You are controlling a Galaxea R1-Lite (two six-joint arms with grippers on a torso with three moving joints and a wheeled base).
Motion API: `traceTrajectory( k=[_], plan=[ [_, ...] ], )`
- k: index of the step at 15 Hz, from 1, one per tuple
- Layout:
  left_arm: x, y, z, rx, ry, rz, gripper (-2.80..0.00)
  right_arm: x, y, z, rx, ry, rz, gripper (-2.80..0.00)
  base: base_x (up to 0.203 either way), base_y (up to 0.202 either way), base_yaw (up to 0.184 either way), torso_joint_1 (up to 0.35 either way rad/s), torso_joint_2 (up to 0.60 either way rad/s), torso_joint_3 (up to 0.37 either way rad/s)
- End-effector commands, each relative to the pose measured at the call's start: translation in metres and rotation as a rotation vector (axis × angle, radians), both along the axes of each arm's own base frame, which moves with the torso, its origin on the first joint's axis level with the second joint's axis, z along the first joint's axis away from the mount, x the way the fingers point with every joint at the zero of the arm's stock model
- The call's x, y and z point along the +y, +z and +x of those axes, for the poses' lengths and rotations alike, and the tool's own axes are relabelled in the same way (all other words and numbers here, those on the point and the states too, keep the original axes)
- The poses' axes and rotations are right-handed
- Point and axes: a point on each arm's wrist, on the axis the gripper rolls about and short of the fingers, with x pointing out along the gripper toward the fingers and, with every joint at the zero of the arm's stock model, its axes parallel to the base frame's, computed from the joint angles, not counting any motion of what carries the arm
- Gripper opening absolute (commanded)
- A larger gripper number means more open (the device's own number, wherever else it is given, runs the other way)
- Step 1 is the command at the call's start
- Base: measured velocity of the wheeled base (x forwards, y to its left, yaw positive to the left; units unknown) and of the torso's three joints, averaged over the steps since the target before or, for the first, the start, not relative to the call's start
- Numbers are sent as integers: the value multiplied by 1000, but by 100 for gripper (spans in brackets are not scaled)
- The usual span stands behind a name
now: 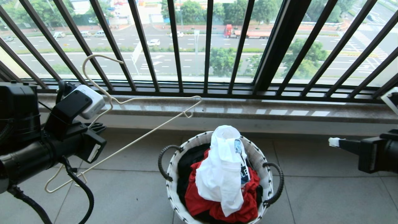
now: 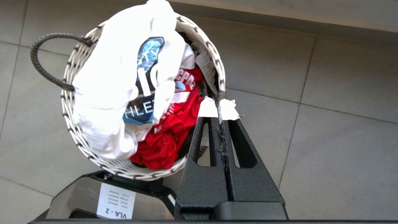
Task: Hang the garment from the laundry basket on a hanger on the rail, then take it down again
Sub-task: Pick up clothes from the basket
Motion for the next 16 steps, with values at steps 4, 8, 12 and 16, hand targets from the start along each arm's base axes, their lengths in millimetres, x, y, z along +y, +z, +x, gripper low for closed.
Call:
traceTrajectory(
  k=[4,8,12,16],
  plan=[
    [7,-2,5,4,37,18,-280,77,-28,118,154,104,-60,-280,0,0,0,0,0,0],
    [11,-1,5,0,53,22,-280,134,-30,143,150,186,-101,-280,0,0,0,0,0,0],
    [22,1,9,-7,102,34,-280,165,-30,148,185,242,-134,0,0,0,0,0,0,0],
    [21,-1,13,7,103,39,-280,189,-33,140,249,276,-189,0,0,0,0,0,0,0]
  ],
)
